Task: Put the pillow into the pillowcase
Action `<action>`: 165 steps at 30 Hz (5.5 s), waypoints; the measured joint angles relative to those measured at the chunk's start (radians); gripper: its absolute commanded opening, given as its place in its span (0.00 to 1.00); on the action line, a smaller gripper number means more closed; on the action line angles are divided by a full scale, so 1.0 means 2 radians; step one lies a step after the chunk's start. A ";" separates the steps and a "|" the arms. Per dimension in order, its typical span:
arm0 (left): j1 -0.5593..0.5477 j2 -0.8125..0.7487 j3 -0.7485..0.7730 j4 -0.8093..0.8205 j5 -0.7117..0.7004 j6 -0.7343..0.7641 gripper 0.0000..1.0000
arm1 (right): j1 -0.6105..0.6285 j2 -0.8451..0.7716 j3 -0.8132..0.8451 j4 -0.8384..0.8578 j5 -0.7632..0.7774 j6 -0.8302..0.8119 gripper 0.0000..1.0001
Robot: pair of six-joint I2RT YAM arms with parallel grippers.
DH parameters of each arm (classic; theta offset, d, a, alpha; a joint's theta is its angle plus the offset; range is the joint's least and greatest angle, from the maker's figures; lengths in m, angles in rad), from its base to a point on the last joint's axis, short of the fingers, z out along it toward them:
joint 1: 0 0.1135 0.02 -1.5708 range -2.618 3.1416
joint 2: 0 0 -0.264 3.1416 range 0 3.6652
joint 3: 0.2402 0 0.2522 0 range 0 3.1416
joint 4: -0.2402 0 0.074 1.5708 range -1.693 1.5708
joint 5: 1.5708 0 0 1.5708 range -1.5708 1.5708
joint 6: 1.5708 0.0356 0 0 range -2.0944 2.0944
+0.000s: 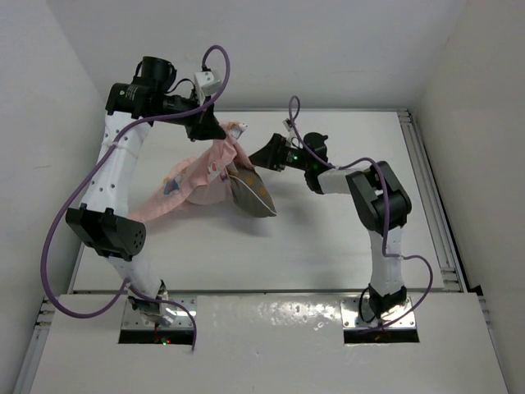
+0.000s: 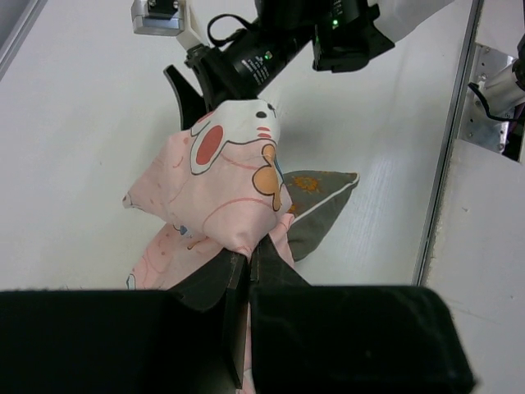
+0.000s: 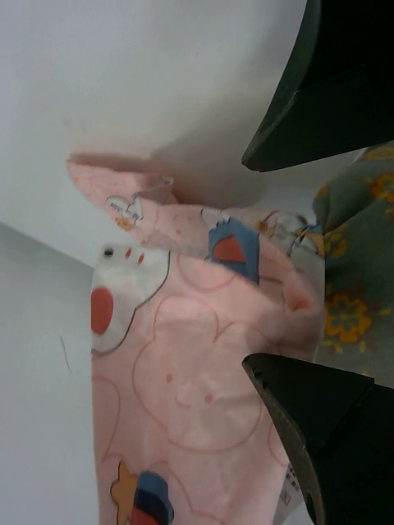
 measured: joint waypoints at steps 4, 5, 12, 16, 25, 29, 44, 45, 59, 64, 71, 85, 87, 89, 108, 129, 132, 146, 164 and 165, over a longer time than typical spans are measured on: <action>-0.001 0.000 0.000 0.000 0.000 0.000 0.00 | 0.007 0.004 0.000 0.047 0.003 0.012 0.83; -0.002 0.000 0.000 0.000 0.000 0.000 0.00 | 0.008 0.005 0.001 0.054 0.004 0.013 0.78; -0.003 0.000 0.000 0.002 -0.003 -0.004 0.00 | 0.006 0.022 0.031 0.072 0.011 0.029 0.00; 0.007 0.000 0.000 0.008 0.000 -0.018 0.00 | -0.002 0.011 0.000 0.085 0.012 0.039 0.00; 0.056 0.000 -0.001 0.053 0.023 -0.078 0.00 | -0.076 -0.125 -0.068 0.103 0.039 0.060 0.00; 0.056 0.000 0.002 0.064 0.035 -0.083 0.00 | -0.090 -0.182 -0.068 0.108 0.049 0.050 0.00; 0.102 0.010 0.107 0.298 0.176 -0.326 0.00 | -0.087 -0.264 0.091 -0.031 0.077 -0.044 0.00; 0.106 0.010 0.110 0.317 0.185 -0.341 0.00 | -0.089 -0.277 0.101 -0.039 0.080 -0.051 0.00; 0.083 0.025 -0.075 0.212 -0.012 -0.236 0.00 | -0.078 -0.286 0.049 -0.179 0.119 -0.107 0.00; 0.082 0.031 0.024 0.175 -0.026 -0.222 0.00 | -0.049 -0.309 0.049 -0.231 0.141 -0.158 0.00; 0.066 0.003 0.092 0.122 -0.046 -0.181 0.00 | -0.011 -0.400 0.085 -0.200 0.148 -0.203 0.00; 0.068 -0.012 0.145 0.037 -0.036 -0.131 0.00 | 0.063 -0.399 0.114 -0.304 0.136 -0.364 0.99; 0.066 -0.012 0.144 0.030 -0.030 -0.129 0.00 | 0.071 -0.383 0.100 -0.333 0.124 -0.425 0.99; 0.065 -0.012 0.144 0.028 -0.022 -0.127 0.00 | 0.082 -0.379 0.070 -0.363 0.115 -0.478 0.99; 0.053 0.000 0.141 0.067 0.027 -0.158 0.00 | 0.098 -0.204 0.080 -0.385 0.167 -0.595 0.99; 0.052 0.002 0.136 0.074 0.024 -0.158 0.00 | 0.150 -0.301 -0.071 -0.317 0.200 -0.615 0.99; 0.052 0.002 0.136 0.080 0.024 -0.160 0.00 | 0.170 -0.266 -0.043 -0.294 0.248 -0.608 0.99; 0.060 0.002 0.135 0.080 0.025 -0.157 0.00 | 0.274 -0.331 -0.117 -0.232 0.316 -0.754 0.99; 0.063 0.002 0.135 0.078 0.041 -0.136 0.00 | 0.244 -0.210 -0.036 -0.243 0.367 -0.789 0.00; 0.064 0.002 0.135 0.077 0.041 -0.127 0.00 | 0.242 -0.212 -0.033 -0.248 0.365 -0.783 0.00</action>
